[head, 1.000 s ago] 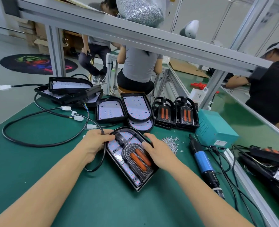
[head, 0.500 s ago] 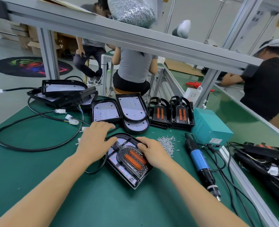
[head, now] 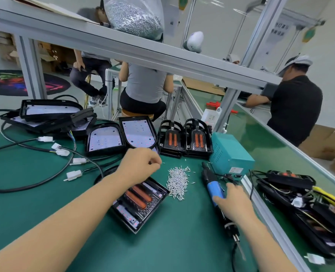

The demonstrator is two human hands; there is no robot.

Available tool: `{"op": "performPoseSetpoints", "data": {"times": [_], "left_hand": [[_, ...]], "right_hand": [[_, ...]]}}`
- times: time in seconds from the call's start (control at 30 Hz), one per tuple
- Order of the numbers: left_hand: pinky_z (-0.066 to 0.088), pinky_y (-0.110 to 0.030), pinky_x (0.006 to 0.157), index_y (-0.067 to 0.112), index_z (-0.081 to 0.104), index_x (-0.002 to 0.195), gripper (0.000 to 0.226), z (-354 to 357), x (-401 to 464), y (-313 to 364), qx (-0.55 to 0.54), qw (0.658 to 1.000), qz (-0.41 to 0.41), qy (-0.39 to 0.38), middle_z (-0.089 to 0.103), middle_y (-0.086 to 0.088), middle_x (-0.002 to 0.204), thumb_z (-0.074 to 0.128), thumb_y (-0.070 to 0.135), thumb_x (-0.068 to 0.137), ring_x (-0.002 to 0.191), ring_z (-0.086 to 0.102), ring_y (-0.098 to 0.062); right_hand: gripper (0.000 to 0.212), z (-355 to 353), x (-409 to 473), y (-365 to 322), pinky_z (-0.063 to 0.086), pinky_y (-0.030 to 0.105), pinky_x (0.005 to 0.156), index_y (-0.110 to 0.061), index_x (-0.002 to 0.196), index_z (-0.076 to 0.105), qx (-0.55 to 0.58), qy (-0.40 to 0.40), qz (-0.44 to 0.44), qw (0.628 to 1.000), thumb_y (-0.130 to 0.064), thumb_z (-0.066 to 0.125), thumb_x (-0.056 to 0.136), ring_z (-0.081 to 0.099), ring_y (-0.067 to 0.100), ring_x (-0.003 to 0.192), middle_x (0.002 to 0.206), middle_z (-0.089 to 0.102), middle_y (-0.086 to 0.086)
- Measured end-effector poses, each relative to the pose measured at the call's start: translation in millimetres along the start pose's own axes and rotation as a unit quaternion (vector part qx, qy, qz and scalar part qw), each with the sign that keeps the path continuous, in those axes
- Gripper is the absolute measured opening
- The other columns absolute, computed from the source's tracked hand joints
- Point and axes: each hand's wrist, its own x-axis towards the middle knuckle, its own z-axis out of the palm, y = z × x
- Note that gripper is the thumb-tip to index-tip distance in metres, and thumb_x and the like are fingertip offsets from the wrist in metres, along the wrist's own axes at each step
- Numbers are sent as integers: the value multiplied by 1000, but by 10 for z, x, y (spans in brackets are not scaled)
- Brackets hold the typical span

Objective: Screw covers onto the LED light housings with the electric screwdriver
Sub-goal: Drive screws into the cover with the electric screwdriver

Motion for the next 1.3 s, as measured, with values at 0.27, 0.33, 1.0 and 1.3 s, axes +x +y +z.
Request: {"op": "performPoseSetpoints", "data": {"times": [0.27,0.33,1.0,1.3], "left_hand": [[54,-40,85,11,73,97,18,483,453,185,95,974,-74,-191,71,-6,103,64,6,82,93,63,-27],[54,-38,83,12,73,96,17,560,475,178,118,966,-88,-210,71,-7,102,67,7,80,90,64,-27],[27,-31,49,10,30,64,31,748,516,232,232,940,-52,-244,35,-5,66,44,-7,86,54,30,-19],[39,-35,65,5,46,84,8,730,486,270,273,925,-38,-262,51,-6,83,48,-2,87,83,53,-31]], "right_hand": [[58,106,37,-27,37,29,71,-14,136,37,45,-37,8,998,-35,62,88,53,25,95,119,57,7],[57,109,48,-48,38,29,71,-14,134,35,51,-36,12,998,-31,62,88,53,24,92,117,57,6],[29,173,233,-146,38,25,54,-12,101,49,300,-102,-3,949,-18,68,79,49,17,64,84,53,5],[25,-110,165,-298,40,19,44,-8,88,62,530,-111,20,841,-2,77,69,47,14,48,68,53,5]]}}
